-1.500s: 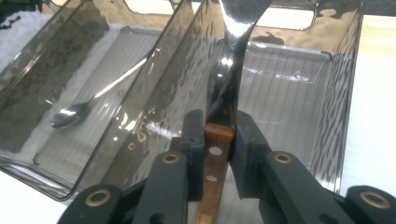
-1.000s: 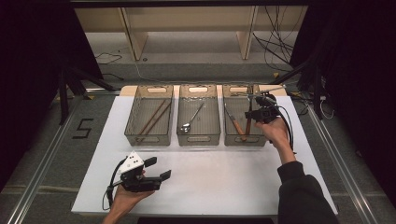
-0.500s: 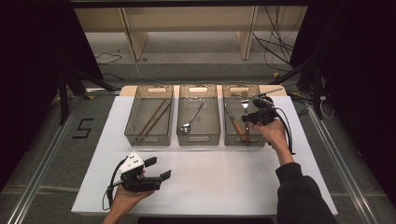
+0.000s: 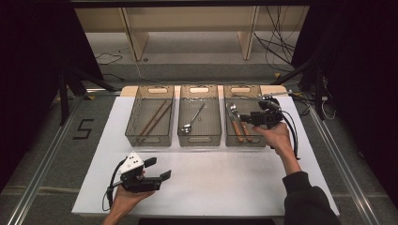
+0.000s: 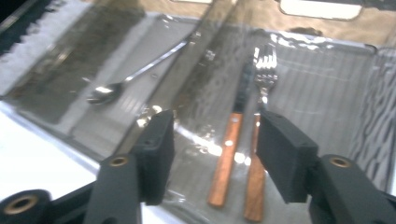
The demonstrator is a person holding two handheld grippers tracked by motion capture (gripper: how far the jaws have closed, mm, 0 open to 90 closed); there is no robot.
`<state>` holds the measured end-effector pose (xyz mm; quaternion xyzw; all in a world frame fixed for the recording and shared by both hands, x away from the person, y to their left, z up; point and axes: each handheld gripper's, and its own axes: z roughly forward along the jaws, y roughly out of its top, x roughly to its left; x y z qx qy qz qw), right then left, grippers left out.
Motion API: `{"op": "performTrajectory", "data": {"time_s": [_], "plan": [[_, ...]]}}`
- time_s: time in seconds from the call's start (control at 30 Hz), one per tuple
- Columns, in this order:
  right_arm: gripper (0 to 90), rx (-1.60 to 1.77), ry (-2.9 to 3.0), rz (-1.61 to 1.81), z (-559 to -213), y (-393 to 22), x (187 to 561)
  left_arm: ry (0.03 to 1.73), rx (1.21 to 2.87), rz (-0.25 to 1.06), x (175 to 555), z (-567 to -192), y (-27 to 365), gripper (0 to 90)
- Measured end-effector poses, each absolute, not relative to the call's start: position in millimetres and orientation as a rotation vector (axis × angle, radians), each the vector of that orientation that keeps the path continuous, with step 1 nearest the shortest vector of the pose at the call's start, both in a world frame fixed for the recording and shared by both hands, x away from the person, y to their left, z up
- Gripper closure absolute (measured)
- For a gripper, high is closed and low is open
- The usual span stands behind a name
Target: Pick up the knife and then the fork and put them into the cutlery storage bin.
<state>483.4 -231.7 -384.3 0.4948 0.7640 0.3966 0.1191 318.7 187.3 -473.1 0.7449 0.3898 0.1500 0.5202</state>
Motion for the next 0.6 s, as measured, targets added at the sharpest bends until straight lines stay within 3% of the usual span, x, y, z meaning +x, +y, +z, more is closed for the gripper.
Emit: {"op": "performTrajectory", "data": {"time_s": [0.2,0.6], "plan": [[37.6,1.364,2.221,1.27,-383,-230,458,0.935,1.778,0.342,318,-473,186,19.7],[32.7,1.205,2.22,1.415,-395,-219,405,0.927,1.775,0.332,319,-474,186,19.7]]}}
